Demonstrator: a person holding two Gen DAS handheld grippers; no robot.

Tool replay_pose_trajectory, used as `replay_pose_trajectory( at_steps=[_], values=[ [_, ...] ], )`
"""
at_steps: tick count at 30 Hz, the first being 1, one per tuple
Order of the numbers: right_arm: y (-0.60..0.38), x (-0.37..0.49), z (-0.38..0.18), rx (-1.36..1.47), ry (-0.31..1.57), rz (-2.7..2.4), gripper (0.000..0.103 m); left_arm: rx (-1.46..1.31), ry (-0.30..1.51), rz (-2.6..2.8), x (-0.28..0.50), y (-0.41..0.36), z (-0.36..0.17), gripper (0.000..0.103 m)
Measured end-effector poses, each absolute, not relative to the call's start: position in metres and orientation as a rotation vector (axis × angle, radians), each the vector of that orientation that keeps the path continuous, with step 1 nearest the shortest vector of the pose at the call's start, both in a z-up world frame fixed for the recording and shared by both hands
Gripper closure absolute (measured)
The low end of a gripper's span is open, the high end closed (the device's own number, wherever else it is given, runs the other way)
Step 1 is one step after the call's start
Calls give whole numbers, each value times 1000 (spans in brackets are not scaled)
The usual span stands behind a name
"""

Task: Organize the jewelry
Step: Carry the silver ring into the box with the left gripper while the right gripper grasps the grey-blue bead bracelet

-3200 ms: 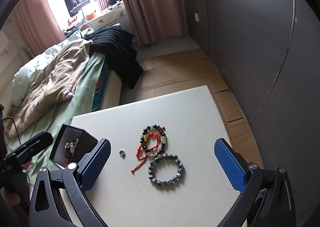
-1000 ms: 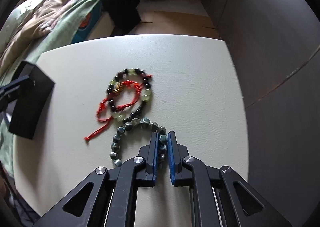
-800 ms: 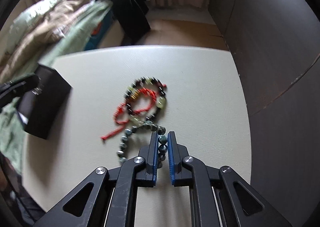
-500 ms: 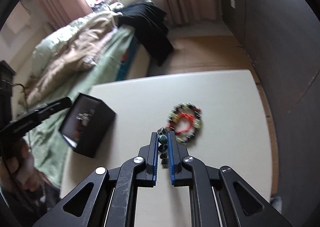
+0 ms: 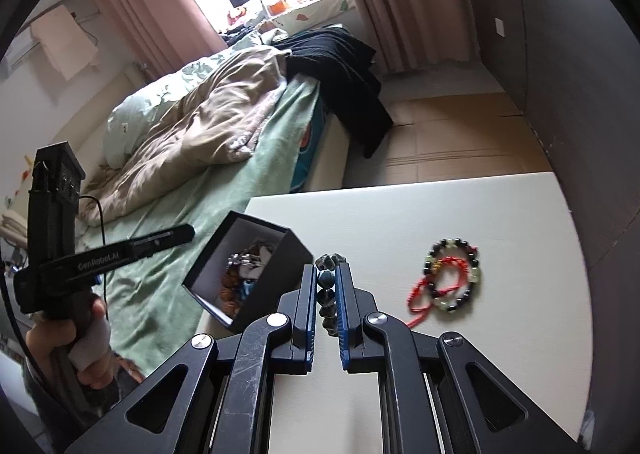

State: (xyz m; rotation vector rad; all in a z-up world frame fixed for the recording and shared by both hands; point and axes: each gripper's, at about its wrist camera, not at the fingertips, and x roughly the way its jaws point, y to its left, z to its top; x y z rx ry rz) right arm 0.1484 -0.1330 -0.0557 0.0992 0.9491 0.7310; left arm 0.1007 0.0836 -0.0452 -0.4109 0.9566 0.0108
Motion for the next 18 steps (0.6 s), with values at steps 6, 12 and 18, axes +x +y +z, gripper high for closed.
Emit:
replay_pose_trajectory(
  at_steps=[6, 12, 18],
  values=[
    [-120, 143, -55, 144, 941, 783, 92, -451, 996, -22, 96, 89, -48, 69],
    [-103, 136, -49, 197, 899, 852, 92, -532, 921, -3, 88, 111, -38, 16],
    [-77, 132, -48, 224, 884, 915, 92, -520, 891, 74, 83, 134, -31, 16]
  ],
)
